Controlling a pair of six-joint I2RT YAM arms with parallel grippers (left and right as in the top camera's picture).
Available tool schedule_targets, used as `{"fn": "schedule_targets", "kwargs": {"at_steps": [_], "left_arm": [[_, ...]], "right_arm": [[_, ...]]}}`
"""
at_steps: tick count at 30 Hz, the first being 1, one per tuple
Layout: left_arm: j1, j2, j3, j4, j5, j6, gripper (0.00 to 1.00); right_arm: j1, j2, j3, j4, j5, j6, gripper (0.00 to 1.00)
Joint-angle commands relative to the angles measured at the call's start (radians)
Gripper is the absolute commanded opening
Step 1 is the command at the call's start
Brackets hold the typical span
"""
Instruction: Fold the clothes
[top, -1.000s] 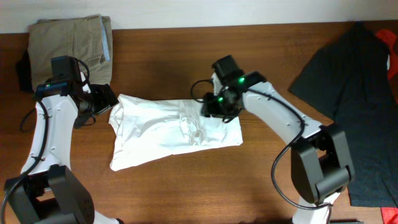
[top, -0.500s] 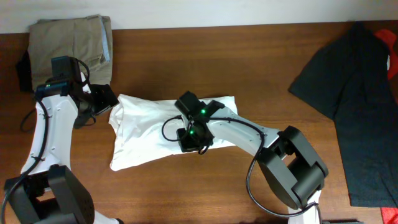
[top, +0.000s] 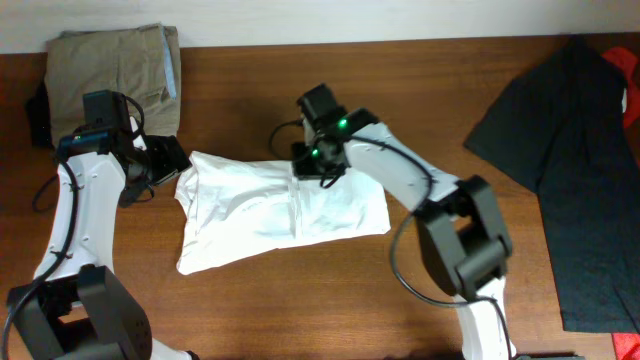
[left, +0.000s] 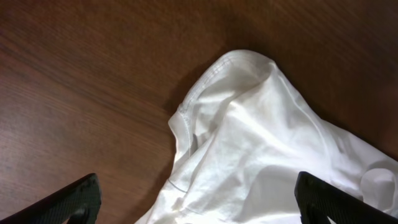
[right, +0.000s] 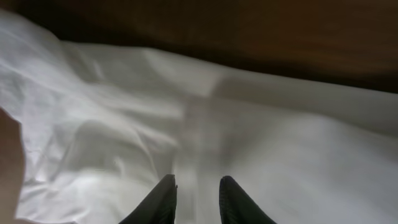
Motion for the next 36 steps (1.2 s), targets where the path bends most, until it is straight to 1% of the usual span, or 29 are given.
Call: {"fn": "schedule_targets", "kwargs": {"at_steps": [1, 4, 6, 7, 8, 10, 11, 12, 13, 14, 15, 18, 20, 22, 23, 24, 25, 27, 30, 31, 32, 33, 34, 35, 36], "left_arm": [[-0.005, 0.007, -0.005, -0.002, 0.004, -0.002, 0.99], [-0.005, 0.007, -0.005, -0.002, 0.003, -0.002, 0.99], [-0.005, 0.007, -0.005, -0.002, 0.003, -0.002, 0.99], [-0.005, 0.007, -0.005, -0.002, 0.003, -0.002, 0.99], [-0.005, 0.007, -0.005, -0.002, 0.003, -0.002, 0.99], [-0.005, 0.007, -0.005, -0.002, 0.003, -0.002, 0.99], [-0.005, 0.007, -0.005, -0.002, 0.003, -0.002, 0.99], [-0.005, 0.007, -0.005, -0.002, 0.003, -0.002, 0.99], [-0.005, 0.007, -0.005, -0.001, 0.003, -0.002, 0.99], [-0.005, 0.007, -0.005, -0.001, 0.003, -0.003, 0.99], [-0.005, 0.007, -0.005, 0.001, 0.004, -0.003, 0.99], [-0.005, 0.007, -0.005, -0.002, 0.004, -0.003, 0.99], [-0.005, 0.007, -0.005, -0.002, 0.004, -0.003, 0.99], [-0.005, 0.007, -0.005, -0.002, 0.004, -0.003, 0.99], [-0.005, 0.007, -0.005, -0.002, 0.004, -0.003, 0.99], [-0.005, 0.007, -0.005, -0.002, 0.004, -0.002, 0.99], [-0.005, 0.007, -0.005, -0.002, 0.004, -0.002, 0.99], [-0.005, 0.007, -0.005, -0.001, 0.004, -0.002, 0.99], [-0.005, 0.007, -0.005, 0.003, 0.003, -0.002, 0.99], [-0.005, 0.007, -0.005, 0.003, -0.006, -0.002, 0.99], [-0.005, 0.01, -0.005, 0.006, -0.021, -0.001, 0.99], [-0.004, 0.022, -0.005, 0.008, -0.025, 0.004, 0.99], [-0.004, 0.037, -0.005, 0.007, -0.022, 0.006, 0.99], [-0.004, 0.06, -0.005, 0.006, 0.011, 0.048, 0.99], [-0.004, 0.087, -0.005, 0.006, 0.077, 0.114, 0.99]], "right_arm": [[0.046, 0.098, 0.006, 0.048, -0.068, 0.017, 0.27], [0.032, 0.082, 0.031, 0.028, 0.008, 0.016, 0.22], [-0.01, 0.014, 0.101, -0.068, 0.022, -0.025, 0.22], [-0.028, -0.014, 0.131, -0.111, 0.022, -0.042, 0.25], [-0.068, -0.059, 0.182, -0.196, 0.026, -0.057, 0.36], [-0.132, -0.1, 0.22, -0.303, 0.037, -0.073, 0.54], [-0.176, -0.112, 0.221, -0.358, 0.046, -0.099, 0.56], [-0.221, -0.107, 0.214, -0.417, 0.048, -0.126, 0.43], [-0.241, -0.102, 0.196, -0.443, 0.047, -0.131, 0.25], [-0.248, -0.1, 0.176, -0.453, 0.048, -0.132, 0.16], [-0.248, -0.098, 0.117, -0.458, 0.048, -0.132, 0.05], [-0.218, -0.098, -0.044, -0.454, 0.048, -0.146, 0.04], [-0.208, -0.098, -0.154, -0.402, 0.047, -0.142, 0.04], [-0.215, -0.098, -0.236, -0.323, 0.048, -0.101, 0.07], [-0.229, -0.097, -0.296, -0.257, 0.044, -0.092, 0.14], [-0.24, -0.097, -0.323, -0.232, 0.043, -0.076, 0.13], [-0.258, -0.097, -0.332, -0.229, 0.04, -0.074, 0.04], [-0.293, -0.113, -0.311, -0.23, 0.04, -0.074, 0.04], [-0.344, -0.179, -0.203, -0.243, 0.041, -0.074, 0.05], [-0.361, -0.198, -0.162, -0.245, 0.041, -0.074, 0.1], [-0.377, -0.21, -0.127, -0.247, 0.041, -0.074, 0.23], [-0.41, -0.221, -0.067, -0.253, 0.04, -0.074, 0.74], [-0.43, -0.221, -0.038, -0.259, 0.04, -0.074, 0.93], [-0.452, -0.221, -0.018, -0.258, 0.04, -0.074, 0.99], [-0.47, -0.221, -0.016, -0.257, 0.04, -0.074, 0.98]]}}
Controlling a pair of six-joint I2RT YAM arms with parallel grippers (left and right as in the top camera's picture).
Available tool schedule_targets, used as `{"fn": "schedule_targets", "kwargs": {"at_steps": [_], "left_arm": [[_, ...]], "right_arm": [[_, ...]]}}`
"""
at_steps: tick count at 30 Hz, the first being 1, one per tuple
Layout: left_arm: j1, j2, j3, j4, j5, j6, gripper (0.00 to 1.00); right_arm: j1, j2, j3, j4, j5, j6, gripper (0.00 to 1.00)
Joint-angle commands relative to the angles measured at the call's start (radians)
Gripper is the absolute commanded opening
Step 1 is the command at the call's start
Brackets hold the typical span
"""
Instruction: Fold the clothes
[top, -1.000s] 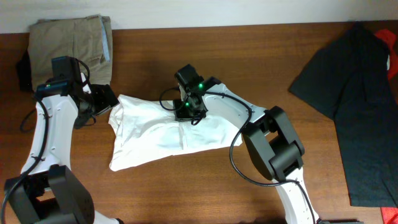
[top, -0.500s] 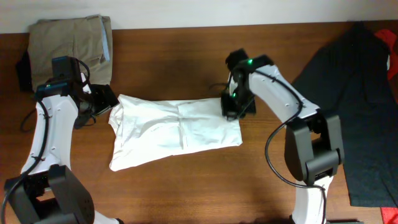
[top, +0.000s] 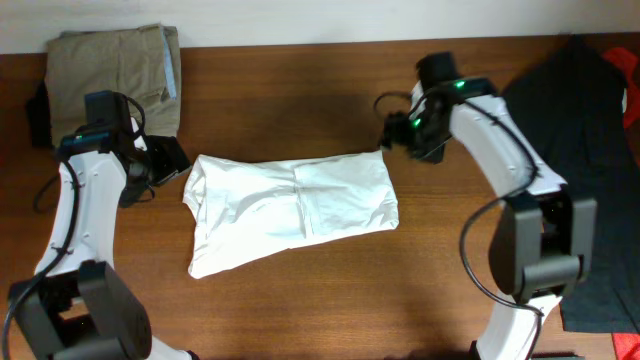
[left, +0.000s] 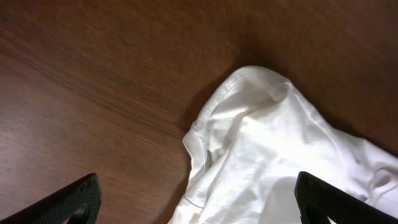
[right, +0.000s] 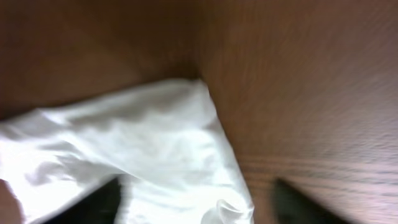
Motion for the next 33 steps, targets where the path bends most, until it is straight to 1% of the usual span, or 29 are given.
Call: {"fn": "schedule_targets", "kwargs": {"at_steps": [1, 2, 5, 7, 10, 12, 14, 16, 17, 18, 19, 20, 23, 24, 26, 27, 28, 31, 33], "left_arm": [[-0.004, 0.091, -0.003, 0.001, 0.137, 0.148, 0.99], [-0.004, 0.126, -0.003, 0.001, 0.182, 0.181, 0.99], [0.003, 0.214, -0.003, 0.001, 0.194, 0.184, 0.99], [0.019, 0.256, -0.003, 0.0, 0.225, 0.224, 0.99], [0.053, 0.317, -0.004, -0.04, 0.311, 0.301, 0.99], [0.055, 0.328, -0.014, -0.047, 0.326, 0.314, 0.99], [0.052, 0.328, -0.045, -0.041, 0.377, 0.331, 0.99], [0.043, 0.328, -0.107, 0.002, 0.404, 0.34, 0.99], [0.036, 0.328, -0.141, 0.034, 0.419, 0.34, 0.96], [0.023, 0.328, -0.186, 0.083, 0.459, 0.34, 0.89], [0.011, 0.328, -0.212, 0.115, 0.491, 0.339, 0.8], [-0.005, 0.328, -0.239, 0.148, 0.523, 0.338, 0.73], [-0.054, 0.328, -0.256, 0.161, 0.518, 0.335, 0.71], [-0.067, 0.328, -0.256, 0.168, 0.516, 0.335, 0.61], [-0.068, 0.328, -0.255, 0.183, 0.514, 0.331, 0.23], [-0.063, 0.328, -0.254, 0.187, 0.5, 0.314, 0.14], [-0.056, 0.328, -0.249, 0.188, 0.447, 0.266, 0.01], [-0.024, 0.323, -0.195, 0.15, 0.311, 0.198, 0.01], [0.0, 0.308, -0.123, 0.088, 0.237, 0.192, 0.01]], "right_arm": [[-0.06, -0.023, 0.032, -0.003, 0.016, 0.007, 0.99], [-0.075, -0.021, 0.032, 0.003, 0.015, 0.008, 0.99], [-0.087, -0.021, 0.03, 0.003, 0.016, 0.014, 0.99], [-0.087, -0.021, 0.018, 0.003, 0.021, 0.013, 0.99], [-0.087, -0.021, 0.013, 0.001, 0.037, 0.003, 0.99], [-0.087, -0.021, 0.013, 0.001, 0.046, 0.003, 0.99], [-0.087, -0.021, 0.013, 0.001, 0.046, 0.003, 0.99], [-0.087, -0.021, 0.013, 0.001, 0.046, 0.003, 0.99], [-0.087, -0.021, 0.013, 0.0, 0.046, 0.003, 0.99], [-0.087, -0.021, 0.013, 0.0, 0.046, 0.003, 0.99], [-0.087, -0.021, 0.013, 0.0, 0.046, 0.003, 0.99], [-0.087, -0.021, 0.013, 0.0, 0.046, 0.003, 0.99], [-0.087, -0.021, 0.013, 0.0, 0.046, 0.003, 0.99], [-0.087, -0.021, 0.013, 0.0, 0.046, 0.003, 0.99], [-0.087, -0.021, 0.013, 0.0, 0.046, 0.003, 0.99], [-0.087, -0.021, 0.013, 0.0, 0.046, 0.003, 0.99], [-0.087, -0.021, 0.013, 0.0, 0.046, 0.003, 0.99], [-0.087, -0.021, 0.013, 0.0, 0.047, 0.003, 0.99], [-0.087, -0.021, 0.013, 0.0, 0.05, 0.003, 0.99]]}}
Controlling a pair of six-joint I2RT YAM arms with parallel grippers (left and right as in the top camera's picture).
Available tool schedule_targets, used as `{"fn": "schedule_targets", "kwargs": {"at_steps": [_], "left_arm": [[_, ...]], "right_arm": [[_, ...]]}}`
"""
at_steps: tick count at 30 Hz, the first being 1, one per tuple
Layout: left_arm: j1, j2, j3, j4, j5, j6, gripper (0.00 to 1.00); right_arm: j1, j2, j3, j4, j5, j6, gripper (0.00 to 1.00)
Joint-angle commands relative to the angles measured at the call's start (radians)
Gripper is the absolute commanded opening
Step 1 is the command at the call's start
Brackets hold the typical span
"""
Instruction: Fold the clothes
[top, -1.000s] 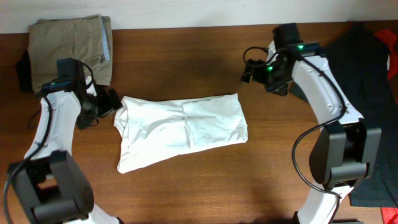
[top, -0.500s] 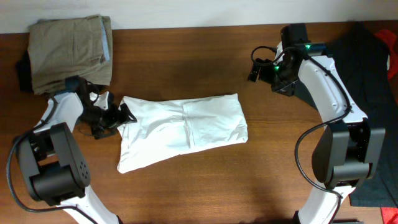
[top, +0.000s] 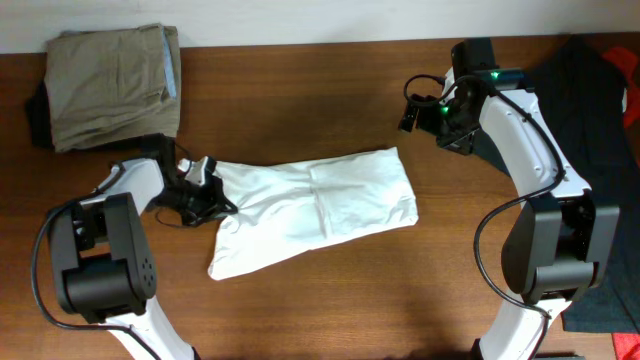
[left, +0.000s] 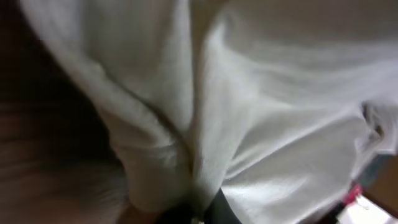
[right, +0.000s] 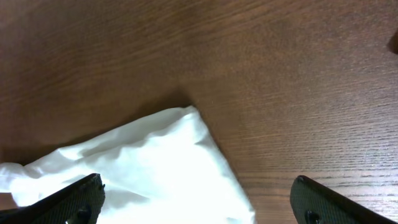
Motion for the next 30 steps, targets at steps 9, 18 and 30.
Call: {"fn": "schedule_targets", "kwargs": {"at_steps": [9, 18, 30], "left_arm": [[0.053, -0.04, 0.644, -0.516, -0.607, -0.151, 0.01], [-0.314, -0.032, 0.68, -0.494, -0.521, -0.194, 0.01], [-0.491, -0.029, 0.366, -0.232, -0.451, -0.339, 0.07]], "right_arm": [[0.001, -0.006, -0.004, 0.0, 0.015, 0.001, 0.99], [0.001, -0.006, -0.004, -0.002, 0.015, 0.001, 0.99], [0.001, -0.006, -0.004, -0.008, 0.015, 0.001, 0.99]]}}
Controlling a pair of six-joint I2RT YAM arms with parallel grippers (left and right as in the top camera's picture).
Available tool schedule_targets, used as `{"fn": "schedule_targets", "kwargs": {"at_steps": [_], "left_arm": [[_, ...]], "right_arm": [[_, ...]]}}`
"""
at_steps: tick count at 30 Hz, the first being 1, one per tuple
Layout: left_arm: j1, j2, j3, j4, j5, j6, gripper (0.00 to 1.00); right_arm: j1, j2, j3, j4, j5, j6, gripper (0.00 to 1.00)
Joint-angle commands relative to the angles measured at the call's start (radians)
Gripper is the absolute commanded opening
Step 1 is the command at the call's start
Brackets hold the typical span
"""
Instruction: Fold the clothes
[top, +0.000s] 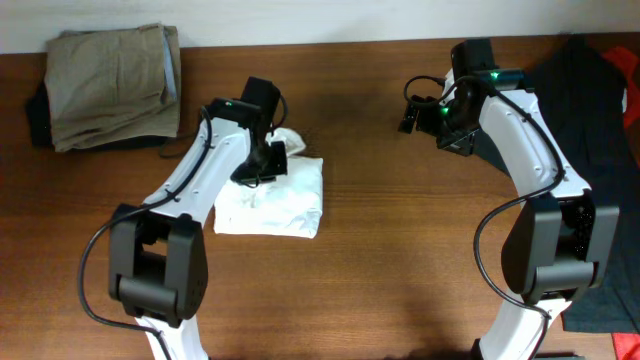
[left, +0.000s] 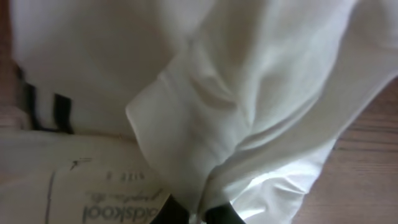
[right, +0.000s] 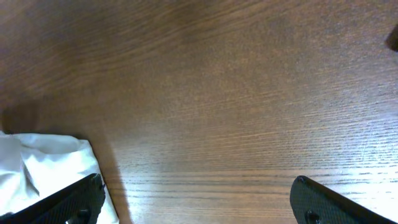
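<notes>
A white garment (top: 272, 192) lies bunched into a compact, roughly square bundle left of the table's middle. My left gripper (top: 264, 152) sits at the bundle's far edge, shut on a fold of the white cloth (left: 249, 81). In the left wrist view that gripper (left: 198, 215) pinches the fold between its dark fingertips (left: 171, 214), and a printed label (left: 106, 199) shows on the layer below. My right gripper (top: 420, 112) hovers open over bare wood at the back right. In its own view the gripper (right: 196, 202) holds nothing, and a corner of the white garment (right: 37, 165) shows at lower left.
Folded khaki clothes (top: 112, 70) lie stacked at the back left corner. A black garment (top: 575, 160) is spread along the right side, with something red (top: 626, 62) at its far edge. The wooden table (top: 400, 270) shows between the bundle and the black garment.
The left gripper, shut on the garment's left end, has moved right and back. The long white garment is now doubled over into a short bundle. The right arm has not moved.
First the right gripper's fingers were close together over the middle of the spread garment, with the left gripper open beside its left end. Then the right gripper stood open off the garment's right end. Then the left gripper was shut on the left end, and now the garment is doubled over.
</notes>
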Motion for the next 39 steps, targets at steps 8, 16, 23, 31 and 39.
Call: {"fn": "schedule_targets", "kwargs": {"at_steps": [8, 16, 23, 31, 39], "left_arm": [[-0.126, -0.01, -0.035, 0.102, 0.093, -0.099, 0.15], [-0.13, -0.02, 0.015, 0.085, 0.079, -0.023, 0.21], [-0.11, -0.009, 0.084, -0.138, -0.047, 0.139, 0.55], [-0.154, 0.133, 0.063, -0.102, -0.029, 0.15, 0.55], [-0.154, 0.14, 0.105, -0.11, -0.079, 0.151, 0.0]], "right_arm": [[0.001, -0.006, -0.003, -0.003, 0.011, 0.001, 0.99], [0.008, -0.006, -0.003, -0.004, 0.012, 0.001, 0.99], [0.008, -0.006, -0.003, -0.001, 0.012, 0.001, 0.99], [0.008, -0.006, -0.003, -0.001, 0.012, 0.001, 0.99], [0.008, -0.006, -0.003, 0.0, 0.013, 0.001, 0.99]]}}
